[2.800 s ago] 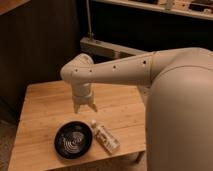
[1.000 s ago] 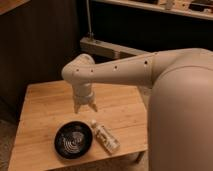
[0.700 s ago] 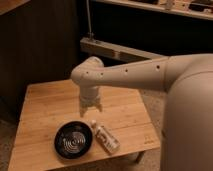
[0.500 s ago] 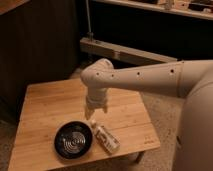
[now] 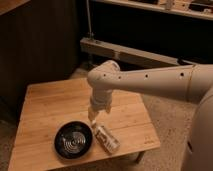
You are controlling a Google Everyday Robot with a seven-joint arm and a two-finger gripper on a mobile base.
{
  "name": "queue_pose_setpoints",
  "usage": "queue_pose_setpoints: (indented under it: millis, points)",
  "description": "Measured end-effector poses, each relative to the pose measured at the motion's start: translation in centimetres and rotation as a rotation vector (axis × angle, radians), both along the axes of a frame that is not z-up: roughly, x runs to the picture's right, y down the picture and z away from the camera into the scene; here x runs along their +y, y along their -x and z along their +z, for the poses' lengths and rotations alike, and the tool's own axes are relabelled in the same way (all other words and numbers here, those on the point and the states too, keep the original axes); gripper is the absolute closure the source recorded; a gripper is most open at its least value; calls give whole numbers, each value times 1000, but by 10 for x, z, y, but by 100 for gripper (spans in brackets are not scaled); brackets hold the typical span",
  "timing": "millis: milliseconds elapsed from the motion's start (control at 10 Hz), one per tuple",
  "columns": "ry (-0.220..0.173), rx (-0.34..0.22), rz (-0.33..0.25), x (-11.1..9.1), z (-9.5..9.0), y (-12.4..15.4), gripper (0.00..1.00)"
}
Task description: Place the bottle in the ceramic bowl
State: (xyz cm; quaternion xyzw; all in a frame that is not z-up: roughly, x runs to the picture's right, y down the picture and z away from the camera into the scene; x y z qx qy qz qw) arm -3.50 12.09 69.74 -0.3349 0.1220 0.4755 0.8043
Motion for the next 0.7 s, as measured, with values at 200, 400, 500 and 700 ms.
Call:
queue_pose_setpoints:
  millis: [200,400,500,700]
  points:
    - [-20,14,-20,14,-13,-6,35]
    - [-39,25,-38,42,-35,-17,35]
    - [-43,25,-32,51,-40,-26,35]
    - [-47,-1,0,67,-41,-46,35]
